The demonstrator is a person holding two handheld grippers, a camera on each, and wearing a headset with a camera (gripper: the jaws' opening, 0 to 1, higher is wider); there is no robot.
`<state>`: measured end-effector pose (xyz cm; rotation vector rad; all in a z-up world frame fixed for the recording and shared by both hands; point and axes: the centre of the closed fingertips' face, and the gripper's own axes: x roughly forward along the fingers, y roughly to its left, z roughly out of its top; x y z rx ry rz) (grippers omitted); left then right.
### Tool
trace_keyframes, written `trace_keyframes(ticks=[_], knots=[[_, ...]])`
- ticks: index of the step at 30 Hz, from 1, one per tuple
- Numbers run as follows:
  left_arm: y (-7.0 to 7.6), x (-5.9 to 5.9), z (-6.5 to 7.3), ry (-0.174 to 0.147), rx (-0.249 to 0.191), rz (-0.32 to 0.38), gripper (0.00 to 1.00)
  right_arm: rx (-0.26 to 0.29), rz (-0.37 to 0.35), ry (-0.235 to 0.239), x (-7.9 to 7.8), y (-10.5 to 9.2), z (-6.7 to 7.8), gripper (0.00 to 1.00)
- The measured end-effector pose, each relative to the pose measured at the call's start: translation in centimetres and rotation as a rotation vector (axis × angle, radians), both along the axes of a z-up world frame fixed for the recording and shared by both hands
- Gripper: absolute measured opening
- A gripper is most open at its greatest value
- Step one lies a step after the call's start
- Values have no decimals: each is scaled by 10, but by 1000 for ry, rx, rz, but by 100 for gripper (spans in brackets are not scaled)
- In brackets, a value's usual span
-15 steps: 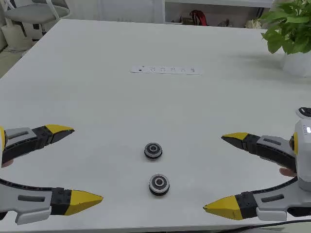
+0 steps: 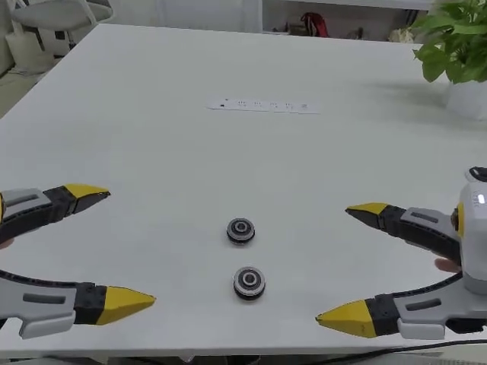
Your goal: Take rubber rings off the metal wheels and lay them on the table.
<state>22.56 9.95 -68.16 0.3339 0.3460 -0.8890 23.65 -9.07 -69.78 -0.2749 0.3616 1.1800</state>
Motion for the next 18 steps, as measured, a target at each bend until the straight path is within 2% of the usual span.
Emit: trace_keyframes(ticks=[11, 18], knots=[[0, -2, 0, -1, 1, -2, 87, 11, 5, -6, -1, 4, 2, 92], [-3, -3, -3, 7, 2, -8, 87, 1, 10, 3, -2, 3, -2, 92]])
